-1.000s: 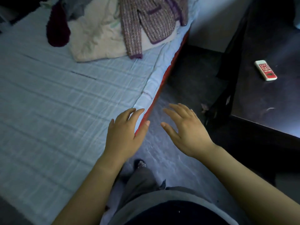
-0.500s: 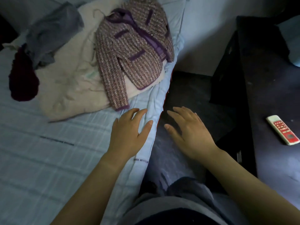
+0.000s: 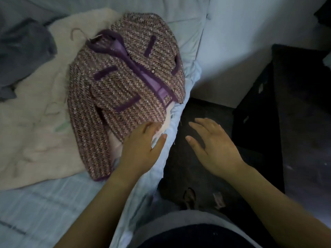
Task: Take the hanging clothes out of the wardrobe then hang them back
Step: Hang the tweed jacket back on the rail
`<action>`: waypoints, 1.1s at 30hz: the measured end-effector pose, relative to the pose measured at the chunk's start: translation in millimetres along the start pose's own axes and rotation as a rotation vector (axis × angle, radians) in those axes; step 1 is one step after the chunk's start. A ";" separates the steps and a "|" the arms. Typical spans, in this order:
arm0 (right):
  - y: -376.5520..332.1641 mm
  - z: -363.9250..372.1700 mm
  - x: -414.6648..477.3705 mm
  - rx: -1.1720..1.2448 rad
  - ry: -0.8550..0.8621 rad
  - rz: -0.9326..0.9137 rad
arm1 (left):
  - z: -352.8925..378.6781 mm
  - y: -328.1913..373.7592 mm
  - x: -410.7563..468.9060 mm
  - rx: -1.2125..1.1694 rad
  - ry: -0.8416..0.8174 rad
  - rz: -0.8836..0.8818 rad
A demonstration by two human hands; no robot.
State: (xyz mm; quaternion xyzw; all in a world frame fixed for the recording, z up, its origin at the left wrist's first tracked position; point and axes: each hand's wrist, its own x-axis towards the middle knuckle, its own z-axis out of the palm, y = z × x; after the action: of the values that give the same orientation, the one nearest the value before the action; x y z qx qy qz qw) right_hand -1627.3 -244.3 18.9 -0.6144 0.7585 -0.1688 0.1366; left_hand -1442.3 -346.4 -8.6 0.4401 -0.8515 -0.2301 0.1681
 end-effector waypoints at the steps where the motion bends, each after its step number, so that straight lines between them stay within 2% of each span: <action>1: 8.6 -6.7 25.2 -0.007 0.006 -0.031 | 0.5 3.3 24.0 0.003 0.012 -0.014; 6: 26.7 -16.2 146.8 0.006 -0.020 -0.199 | 3.0 -15.7 118.2 0.077 0.077 -0.090; 18: 3.2 -2.6 413.2 -0.042 -0.169 -0.526 | -42.3 -163.0 297.1 0.290 0.150 -0.480; 21: -9.6 4.3 477.5 -0.069 -0.199 -0.625 | -48.8 -186.9 320.0 0.290 0.179 -0.599; 27: -47.8 36.7 611.8 -0.129 -0.308 -0.835 | -41.5 -211.0 345.3 0.268 0.108 -0.838; 33: -95.7 68.8 712.7 -0.116 -0.398 -0.973 | -22.3 -203.1 351.0 0.211 0.266 -0.963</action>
State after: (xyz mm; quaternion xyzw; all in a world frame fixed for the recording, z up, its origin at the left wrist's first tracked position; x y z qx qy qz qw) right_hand -1662.0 -965.5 -2.7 -0.9221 0.3532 -0.0506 0.1499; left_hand -1490.1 -745.0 -70.1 0.8228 -0.5418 -0.1361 0.1046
